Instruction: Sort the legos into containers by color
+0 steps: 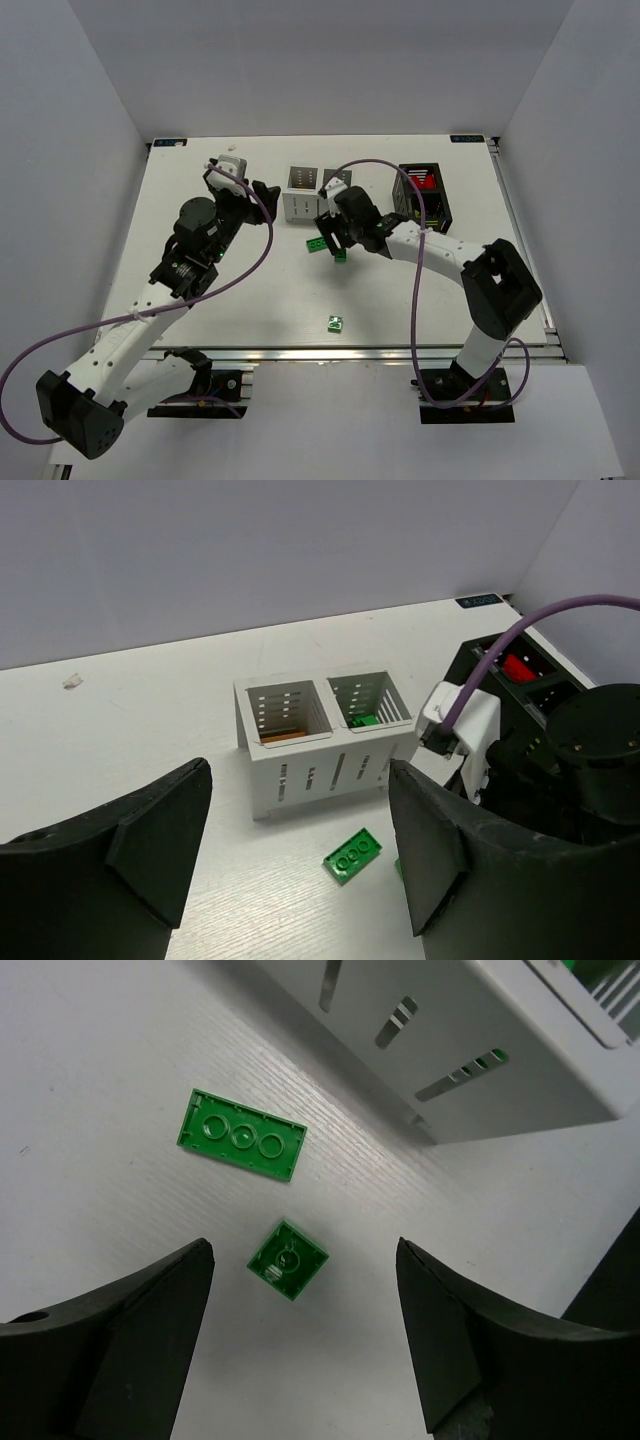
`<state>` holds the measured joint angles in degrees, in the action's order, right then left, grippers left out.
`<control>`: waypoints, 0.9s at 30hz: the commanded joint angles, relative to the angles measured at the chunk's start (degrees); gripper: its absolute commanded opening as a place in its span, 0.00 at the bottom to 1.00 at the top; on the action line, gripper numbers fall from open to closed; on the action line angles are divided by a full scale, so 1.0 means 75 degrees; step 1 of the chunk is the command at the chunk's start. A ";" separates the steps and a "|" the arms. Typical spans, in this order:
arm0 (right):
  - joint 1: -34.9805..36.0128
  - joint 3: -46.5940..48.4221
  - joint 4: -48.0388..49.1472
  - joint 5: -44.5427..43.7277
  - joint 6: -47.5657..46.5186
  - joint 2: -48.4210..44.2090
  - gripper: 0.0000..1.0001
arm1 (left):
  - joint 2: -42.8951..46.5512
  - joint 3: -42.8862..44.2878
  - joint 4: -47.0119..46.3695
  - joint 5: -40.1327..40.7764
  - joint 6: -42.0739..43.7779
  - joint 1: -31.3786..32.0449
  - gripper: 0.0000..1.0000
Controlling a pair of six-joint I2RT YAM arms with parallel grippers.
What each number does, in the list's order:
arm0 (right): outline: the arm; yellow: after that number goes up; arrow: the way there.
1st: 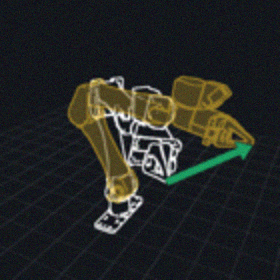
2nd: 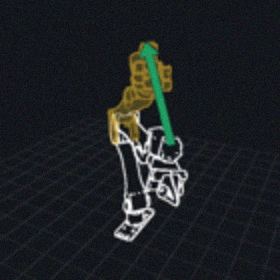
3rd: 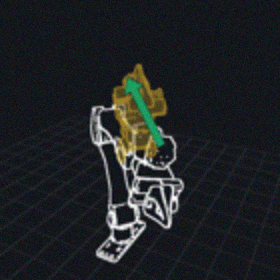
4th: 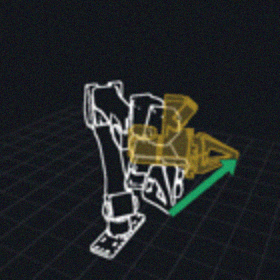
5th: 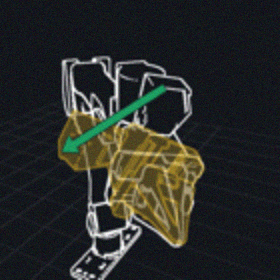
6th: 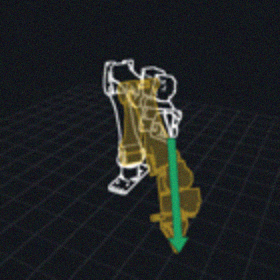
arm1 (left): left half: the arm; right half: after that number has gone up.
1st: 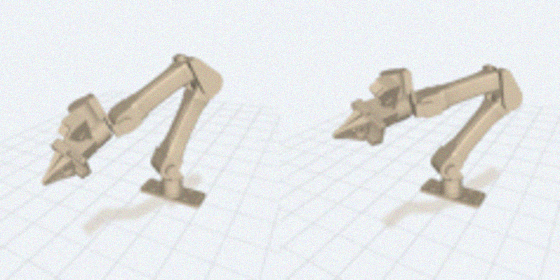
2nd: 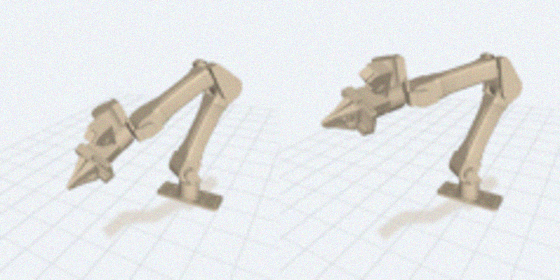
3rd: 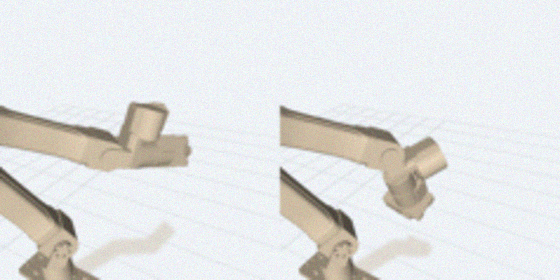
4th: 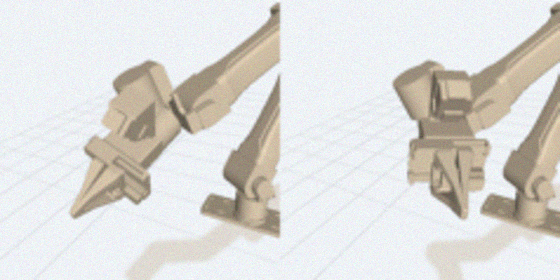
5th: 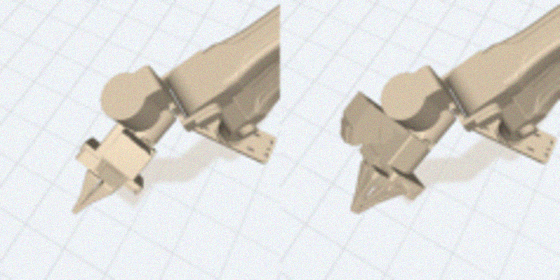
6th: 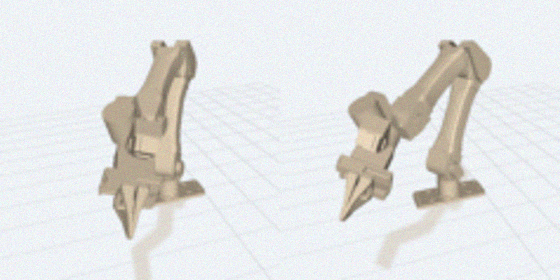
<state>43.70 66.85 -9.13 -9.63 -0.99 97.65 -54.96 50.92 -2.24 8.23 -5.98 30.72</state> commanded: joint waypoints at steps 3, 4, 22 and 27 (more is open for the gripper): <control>0.0021 -0.0251 0.0255 -0.0172 0.0800 0.0117 0.76 | 0.0016 -0.0109 -0.0182 -0.0089 -0.0023 -0.0147 0.81; 0.0009 -0.0253 0.0209 -0.0053 0.0859 0.0233 0.75 | 0.0004 -0.0109 -0.0193 -0.0101 -0.0023 -0.0170 0.81; -0.0131 -0.0171 0.0068 0.0205 0.0765 0.1043 0.61 | -0.0043 -0.0144 -0.0217 -0.0242 -0.0035 -0.0205 0.81; -0.0214 -0.0171 0.0068 0.0206 0.0789 0.1102 0.61 | -0.0067 -0.0144 -0.0217 -0.0242 -0.0023 -0.0205 0.81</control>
<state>42.65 65.65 -9.32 -7.51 4.14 105.65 -55.77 50.13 -2.87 7.05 -6.00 29.41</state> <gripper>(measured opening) 0.610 0.811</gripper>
